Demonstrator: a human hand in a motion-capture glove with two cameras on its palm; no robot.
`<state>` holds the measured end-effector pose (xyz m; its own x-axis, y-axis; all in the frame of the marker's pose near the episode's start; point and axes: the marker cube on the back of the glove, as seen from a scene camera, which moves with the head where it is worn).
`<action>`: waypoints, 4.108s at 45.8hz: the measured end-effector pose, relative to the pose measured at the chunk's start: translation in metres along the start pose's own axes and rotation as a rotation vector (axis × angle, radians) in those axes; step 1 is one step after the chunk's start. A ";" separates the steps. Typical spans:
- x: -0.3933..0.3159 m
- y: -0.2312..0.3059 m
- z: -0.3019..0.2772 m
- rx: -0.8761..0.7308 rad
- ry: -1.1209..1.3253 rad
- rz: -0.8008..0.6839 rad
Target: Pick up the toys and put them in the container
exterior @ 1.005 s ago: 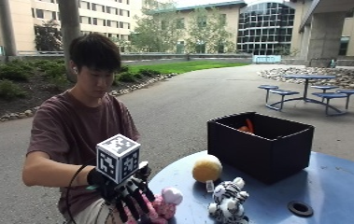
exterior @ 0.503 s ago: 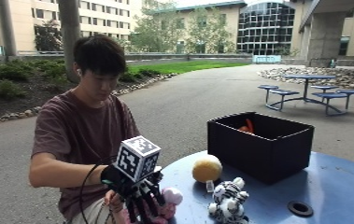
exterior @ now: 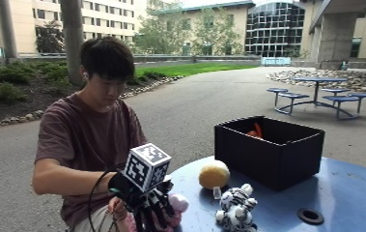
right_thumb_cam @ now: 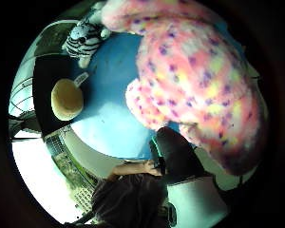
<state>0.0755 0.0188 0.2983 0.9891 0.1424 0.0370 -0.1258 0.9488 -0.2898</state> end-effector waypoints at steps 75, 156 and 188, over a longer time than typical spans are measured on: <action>-0.011 -0.018 -0.085 0.091 -0.381 -0.152; -0.489 -0.078 -0.343 0.182 0.145 -0.706; -0.169 -0.099 -0.319 0.144 0.056 -0.467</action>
<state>-0.0544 -0.1895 0.0160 0.9445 -0.3189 0.0789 0.3266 0.9377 -0.1189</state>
